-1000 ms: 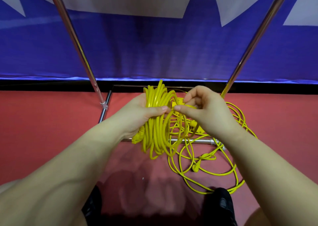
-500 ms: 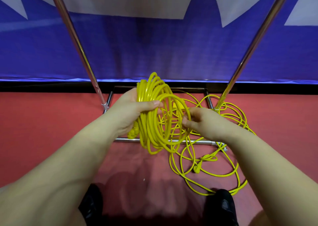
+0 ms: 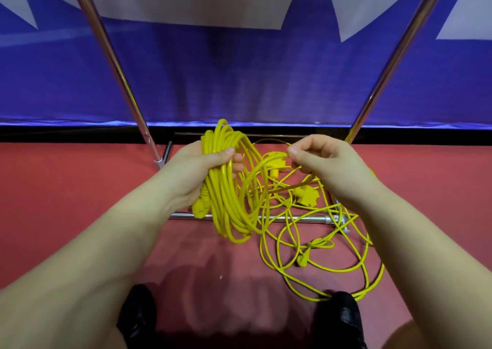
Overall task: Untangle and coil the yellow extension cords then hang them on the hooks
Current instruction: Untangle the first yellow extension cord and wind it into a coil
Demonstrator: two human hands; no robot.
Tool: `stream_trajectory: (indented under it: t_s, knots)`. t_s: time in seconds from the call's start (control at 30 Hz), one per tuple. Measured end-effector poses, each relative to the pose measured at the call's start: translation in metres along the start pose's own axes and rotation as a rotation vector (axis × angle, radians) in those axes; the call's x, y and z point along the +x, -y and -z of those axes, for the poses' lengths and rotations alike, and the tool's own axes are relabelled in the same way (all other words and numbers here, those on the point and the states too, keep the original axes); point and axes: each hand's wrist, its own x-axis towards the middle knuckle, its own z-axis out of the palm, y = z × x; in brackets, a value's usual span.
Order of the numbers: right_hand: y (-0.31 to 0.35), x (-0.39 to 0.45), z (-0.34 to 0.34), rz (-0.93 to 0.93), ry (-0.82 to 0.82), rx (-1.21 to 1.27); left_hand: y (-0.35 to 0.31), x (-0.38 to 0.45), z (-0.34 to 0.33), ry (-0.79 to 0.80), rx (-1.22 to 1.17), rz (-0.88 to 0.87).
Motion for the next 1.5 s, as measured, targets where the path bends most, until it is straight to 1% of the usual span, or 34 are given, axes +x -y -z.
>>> stream_trajectory:
  t_s: [0.1, 0.17, 0.2, 0.27, 0.37, 0.47, 0.6, 0.67, 0.73, 0.8, 0.93, 0.97, 1.0, 1.03, 1.1, 1.13, 1.17, 1.2, 1.23, 1.27, 1.4, 1.5]
  knots:
    - [0.003, -0.003, -0.005, 0.043, 0.128, -0.137, 0.005, -0.004, -0.008, 0.125, 0.113, 0.004]
    - [0.003, -0.005, -0.012, 0.080, 0.168, -0.265, 0.010, -0.005, -0.012, 0.197, 0.147, 0.000]
    - [0.002, -0.006, -0.014, 0.097, 0.153, -0.313, 0.012, -0.005, -0.012, 0.239, 0.156, -0.008]
    - [0.000, -0.006, -0.017, 0.115, 0.071, -0.363, 0.015, -0.004, -0.013, 0.296, 0.181, -0.021]
    - [-0.001, -0.005, -0.016, 0.121, -0.024, -0.272, 0.015, -0.006, -0.015, 0.321, 0.201, -0.008]
    - [0.001, -0.005, -0.016, 0.124, -0.021, -0.214, 0.014, -0.008, -0.019, 0.349, 0.212, 0.006]
    - [-0.001, -0.009, -0.018, 0.172, -0.031, -0.331, 0.011, -0.008, -0.016, 0.348, 0.220, -0.003]
    - [-0.006, -0.011, -0.016, 0.103, 0.056, -0.459, 0.006, -0.007, -0.013, 0.332, 0.205, -0.022]
    - [-0.014, -0.010, -0.012, -0.029, 0.217, -0.610, 0.002, -0.006, -0.008, 0.289, 0.192, -0.054]
    - [-0.024, -0.008, -0.009, -0.107, 0.328, -0.683, -0.001, -0.004, -0.003, 0.246, 0.197, -0.068]
    - [-0.030, -0.008, -0.007, -0.150, 0.356, -0.763, -0.002, -0.003, 0.004, 0.179, 0.227, -0.045]
    - [-0.029, -0.007, -0.005, -0.134, 0.332, -0.760, -0.002, -0.003, 0.005, 0.162, 0.224, -0.040]
    - [-0.027, -0.006, -0.003, -0.103, 0.285, -0.692, -0.002, -0.003, 0.006, 0.150, 0.215, -0.038]
    - [-0.023, -0.004, 0.000, -0.072, 0.211, -0.540, -0.004, -0.003, 0.007, 0.151, 0.209, -0.036]
    - [-0.012, -0.002, 0.006, -0.020, 0.044, -0.125, -0.007, -0.006, 0.008, 0.196, 0.229, -0.024]
    - [-0.006, -0.001, 0.009, -0.003, -0.012, 0.054, -0.007, -0.007, 0.009, 0.227, 0.255, -0.019]
    - [-0.002, -0.001, 0.011, 0.012, -0.028, 0.194, -0.007, -0.008, 0.008, 0.255, 0.279, -0.014]
    - [0.002, -0.002, 0.012, 0.020, -0.020, 0.284, -0.007, -0.010, 0.008, 0.281, 0.298, -0.009]
    - [0.004, -0.002, 0.012, 0.022, -0.002, 0.320, -0.007, -0.010, 0.007, 0.298, 0.306, -0.001]
    - [0.005, -0.003, 0.012, 0.022, 0.010, 0.301, -0.005, -0.011, 0.006, 0.306, 0.302, 0.010]
    - [0.005, -0.004, 0.007, 0.056, 0.052, 0.035, -0.001, -0.012, 0.000, 0.313, 0.229, 0.066]
    - [0.003, -0.006, -0.004, 0.066, 0.111, -0.043, 0.002, -0.014, -0.008, 0.353, 0.214, 0.092]
